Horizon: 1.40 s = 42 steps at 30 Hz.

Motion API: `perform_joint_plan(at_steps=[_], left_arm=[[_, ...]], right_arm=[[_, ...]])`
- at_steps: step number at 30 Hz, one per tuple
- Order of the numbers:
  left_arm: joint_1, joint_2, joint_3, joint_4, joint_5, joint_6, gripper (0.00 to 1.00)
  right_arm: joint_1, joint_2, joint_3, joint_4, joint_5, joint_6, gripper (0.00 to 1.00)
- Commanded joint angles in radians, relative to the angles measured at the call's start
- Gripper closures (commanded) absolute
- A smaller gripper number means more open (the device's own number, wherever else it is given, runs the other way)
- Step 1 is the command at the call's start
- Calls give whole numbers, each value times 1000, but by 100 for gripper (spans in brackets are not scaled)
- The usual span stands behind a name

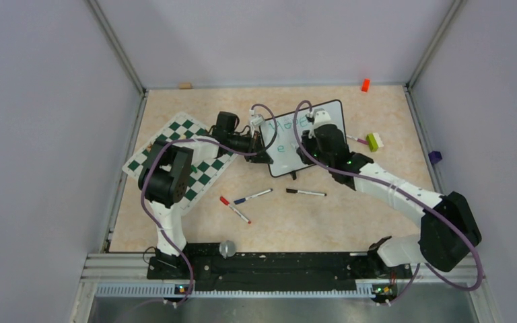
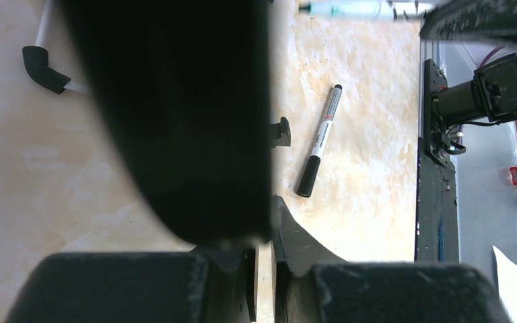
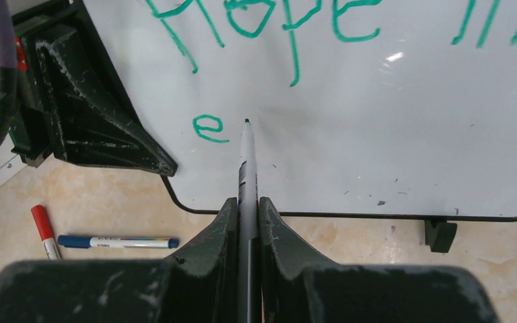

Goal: Write a sentence on the whiteboard

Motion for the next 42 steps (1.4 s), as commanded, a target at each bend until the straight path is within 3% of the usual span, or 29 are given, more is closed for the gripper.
perform_joint_plan(at_steps=[1,33,42], left_arm=[[-22,-14,-1,-19,4,47,100],[-22,-10,1,-21,4,48,100],[-22,-11,3,-21,5,46,100]], right_arm=[[-52,-38,-8,63,-92,24,100],[-58,83,62,77,-105,6,100],[-56,66,10,74,-83,8,100]])
